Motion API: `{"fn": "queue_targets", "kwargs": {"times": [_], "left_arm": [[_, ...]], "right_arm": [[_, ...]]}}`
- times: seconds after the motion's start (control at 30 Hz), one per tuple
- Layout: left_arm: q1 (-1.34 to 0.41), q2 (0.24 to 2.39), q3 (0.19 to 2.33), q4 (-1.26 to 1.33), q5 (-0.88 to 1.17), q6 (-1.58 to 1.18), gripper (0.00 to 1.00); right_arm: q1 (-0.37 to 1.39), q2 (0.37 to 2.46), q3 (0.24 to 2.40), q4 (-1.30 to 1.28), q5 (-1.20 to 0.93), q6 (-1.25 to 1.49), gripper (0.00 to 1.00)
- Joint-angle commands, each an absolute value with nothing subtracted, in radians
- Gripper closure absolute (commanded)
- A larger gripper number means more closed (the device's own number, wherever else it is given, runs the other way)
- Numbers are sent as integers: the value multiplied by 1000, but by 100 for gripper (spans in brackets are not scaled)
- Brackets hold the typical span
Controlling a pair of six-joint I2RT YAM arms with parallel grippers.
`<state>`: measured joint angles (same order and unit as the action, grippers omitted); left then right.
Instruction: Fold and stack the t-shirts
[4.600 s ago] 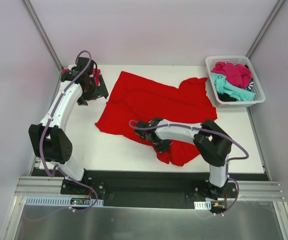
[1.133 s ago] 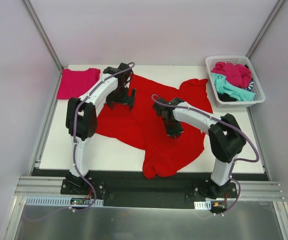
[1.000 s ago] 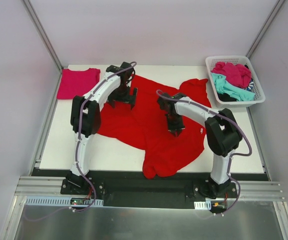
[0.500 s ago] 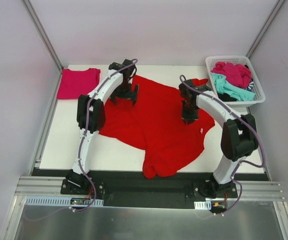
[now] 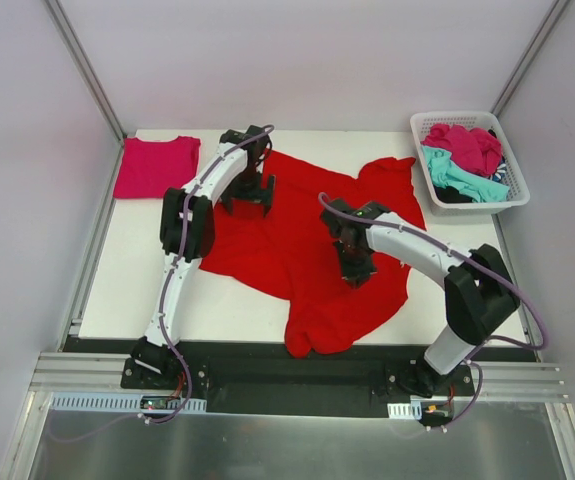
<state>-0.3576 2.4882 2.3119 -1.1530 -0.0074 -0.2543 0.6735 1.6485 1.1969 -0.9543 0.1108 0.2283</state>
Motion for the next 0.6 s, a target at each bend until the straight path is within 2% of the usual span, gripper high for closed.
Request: {"fn": "queue_targets", "kwargs": {"times": [0.0,0.3,0.57], "left_arm": [[-344,2480,2339,-1190,-2,-272,1],[-328,2476,2319,-1192,-20,-281,1],[-321,2476,2309,-1192,-37,-282,1]], "right_arm": [[779,1678,1293,-1028,153,255,85],[989,1871,1319,-1031,201,293,86],[1042,1946,1324,-948,207,295,84]]}}
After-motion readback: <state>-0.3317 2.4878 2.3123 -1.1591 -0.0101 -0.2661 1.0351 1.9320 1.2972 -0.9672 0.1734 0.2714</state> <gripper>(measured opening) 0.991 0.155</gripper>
